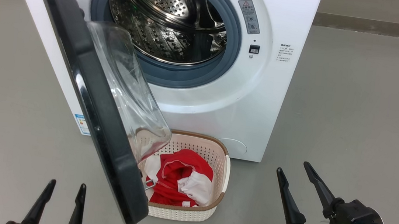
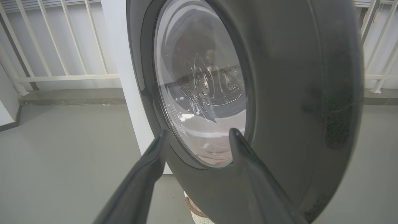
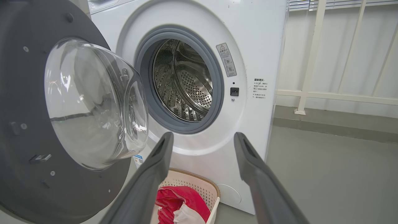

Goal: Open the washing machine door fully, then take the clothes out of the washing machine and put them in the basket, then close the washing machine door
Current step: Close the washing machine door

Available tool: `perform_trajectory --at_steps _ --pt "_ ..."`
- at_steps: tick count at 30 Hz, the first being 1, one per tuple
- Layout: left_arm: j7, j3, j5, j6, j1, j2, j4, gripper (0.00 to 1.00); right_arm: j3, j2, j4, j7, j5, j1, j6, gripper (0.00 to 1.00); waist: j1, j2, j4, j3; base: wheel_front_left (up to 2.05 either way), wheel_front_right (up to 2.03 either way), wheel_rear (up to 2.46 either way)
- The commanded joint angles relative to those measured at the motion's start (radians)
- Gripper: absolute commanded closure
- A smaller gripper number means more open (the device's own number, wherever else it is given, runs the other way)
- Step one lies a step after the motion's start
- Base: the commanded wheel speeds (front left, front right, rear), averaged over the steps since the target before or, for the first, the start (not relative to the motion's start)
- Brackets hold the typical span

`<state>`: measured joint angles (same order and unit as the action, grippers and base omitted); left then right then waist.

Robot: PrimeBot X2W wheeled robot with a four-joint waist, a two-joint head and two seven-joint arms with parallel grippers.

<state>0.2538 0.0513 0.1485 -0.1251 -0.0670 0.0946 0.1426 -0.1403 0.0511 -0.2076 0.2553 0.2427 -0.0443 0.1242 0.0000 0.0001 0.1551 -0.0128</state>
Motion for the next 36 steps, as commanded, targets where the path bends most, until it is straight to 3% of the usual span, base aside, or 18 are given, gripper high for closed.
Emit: perform_trajectory --at_steps 1,13,14,15,16,22,29,33,34,36 --pt "0.008 0.039 -0.009 -0.006 0.009 0.006 -0.017 0.0 -0.022 -0.001 0.024 0.006 0.01 -0.022 0.007 0.0 0.0 -0.0001 0.0 -0.001 0.0 0.0 0.0" --pt "0.008 0.03 -0.022 -0.006 0.022 0.011 -0.015 0.0 -0.018 -0.001 0.027 0.006 0.013 -0.021 0.007 0.0 0.0 -0.0001 0.007 0.002 0.0 0.0 0.0" --pt "0.008 0.029 -0.017 -0.006 0.027 0.011 -0.014 0.05 -0.017 -0.001 0.027 0.006 0.013 -0.021 0.007 0.0 0.0 -0.0001 0.008 0.002 0.0 0.0 0.0" --pt "0.008 0.034 -0.006 -0.006 0.034 0.009 -0.012 0.87 -0.016 -0.001 0.028 0.006 0.014 -0.02 0.007 0.0 0.0 -0.0001 0.01 0.002 0.0 0.0 0.0" --pt "0.008 0.038 0.004 -0.006 0.042 0.007 -0.011 1.0 -0.014 -0.001 0.028 0.006 0.014 -0.019 0.007 0.0 0.0 -0.0001 0.012 0.002 0.0 0.0 0.0" --pt "0.008 0.096 0.154 -0.006 0.118 -0.024 0.035 1.0 -0.012 -0.001 0.028 0.006 0.018 -0.013 0.007 0.0 0.0 -0.0001 0.02 -0.001 0.0 0.0 0.0" --pt "-0.036 0.16 0.516 -0.005 0.243 -0.042 0.098 1.0 -0.011 -0.001 0.027 0.006 0.027 -0.012 0.007 0.0 0.0 -0.0001 0.019 -0.007 0.0 0.0 0.0" --pt "-0.123 0.193 0.726 0.028 0.297 -0.044 0.068 1.0 -0.005 -0.001 0.028 0.006 0.031 -0.01 0.007 0.0 0.0 -0.0001 0.013 -0.007 0.0 0.0 0.0" --pt "-0.123 0.193 0.726 0.028 0.297 -0.044 0.068 1.0 -0.005 -0.001 0.028 0.006 0.031 -0.01 0.007 0.0 0.0 -0.0001 0.013 -0.007 0.0 0.0 0.0" --pt "-0.168 0.198 0.83 0.068 0.316 -0.044 0.036 1.0 -0.003 -0.001 0.029 0.006 0.034 -0.007 0.007 0.0 0.0 -0.0001 0.011 -0.007 0.0 0.0 0.0"
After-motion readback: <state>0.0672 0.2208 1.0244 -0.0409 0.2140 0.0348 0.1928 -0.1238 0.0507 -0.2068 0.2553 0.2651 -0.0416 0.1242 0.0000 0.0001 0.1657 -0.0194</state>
